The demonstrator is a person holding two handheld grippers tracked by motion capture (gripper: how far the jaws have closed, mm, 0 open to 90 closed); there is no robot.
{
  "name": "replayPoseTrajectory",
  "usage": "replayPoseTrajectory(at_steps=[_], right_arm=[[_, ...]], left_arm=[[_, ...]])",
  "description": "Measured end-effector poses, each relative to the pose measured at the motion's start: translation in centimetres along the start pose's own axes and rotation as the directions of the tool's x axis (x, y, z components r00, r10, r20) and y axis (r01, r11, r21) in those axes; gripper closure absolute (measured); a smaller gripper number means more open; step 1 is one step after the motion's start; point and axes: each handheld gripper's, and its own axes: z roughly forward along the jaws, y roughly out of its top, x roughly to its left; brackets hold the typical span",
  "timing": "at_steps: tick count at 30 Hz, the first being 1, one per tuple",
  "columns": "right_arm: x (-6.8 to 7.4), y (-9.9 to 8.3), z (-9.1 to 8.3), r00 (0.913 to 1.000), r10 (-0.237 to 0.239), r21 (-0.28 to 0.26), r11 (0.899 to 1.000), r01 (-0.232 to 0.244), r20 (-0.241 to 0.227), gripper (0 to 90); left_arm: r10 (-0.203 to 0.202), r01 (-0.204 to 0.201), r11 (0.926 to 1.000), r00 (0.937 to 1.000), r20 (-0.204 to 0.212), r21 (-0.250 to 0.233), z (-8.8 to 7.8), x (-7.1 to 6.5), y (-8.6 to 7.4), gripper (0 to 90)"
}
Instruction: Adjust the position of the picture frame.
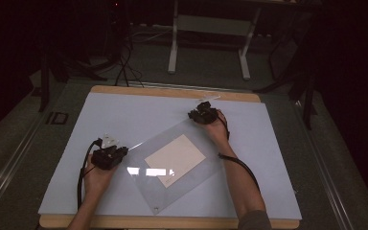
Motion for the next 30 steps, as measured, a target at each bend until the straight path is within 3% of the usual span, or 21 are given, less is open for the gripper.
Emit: replayPoseTrajectory(at_steps=[3, 8, 11, 13, 18, 22, 26, 30], right_arm=[[0.0, -0.3, 0.2, 0.9997, 0.023, -0.009, 1.0, -0.023, 0.002, 84.8], [-0.1, 0.1, 0.1, 0.997, 0.077, 0.024, 0.997, -0.077, -0.006, 84.5], [-0.3, 0.3, -0.3, 0.9918, 0.127, 0.016, 0.992, -0.127, -0.012, 83.7], [-0.5, 0.6, -1.1, 0.9896, 0.142, 0.013, 0.99, -0.142, -0.021, 83.3], [-1.1, 0.6, -4.2, 0.9847, 0.173, -0.003, 0.985, -0.173, -0.024, 81.9], [-1.4, -0.4, -6.4, 0.978, 0.208, -0.003, 0.978, -0.208, -0.019, 81.5], [-1.7, -1.9, -8.0, 0.9619, 0.271, -0.008, 0.963, -0.271, -0.038, 80.5], [-2.1, -3.0, -8.6, 0.9549, 0.295, -0.003, 0.955, -0.296, -0.032, 80.1]], left_arm=[[-0.009, 0.009, 1.0, 0.9999, 0.008, -0.001, 0.0, 0.1, 0.0, 84.7], [-0.04, 0.04, 0.9992, 0.9989, 0.024, -0.003, 0.0, 0.4, 0.1, 84.8], [-0.056, 0.057, 0.9982, 0.9967, 0.058, -0.018, -0.3, 0.9, 0.5, 84.1], [-0.051, 0.052, 0.9982, 0.9971, 0.056, -0.028, -0.4, 1.1, 1.2, 83.7], [-0.086, 0.089, 0.9937, 0.9948, 0.055, -0.067, 0.1, 2.3, 3.5, 81.8], [-0.084, 0.089, 0.9944, 0.9936, 0.075, -0.057, 1.2, 3.5, 5.9, 82.0], [-0.096, 0.099, 0.9947, 0.9904, 0.099, -0.027, 2.9, 4.8, 8.4, 82.0], [-0.125, 0.124, 0.9921, 0.9848, 0.12, 0.02, 5.6, 5.6, 9.3, 82.1]])
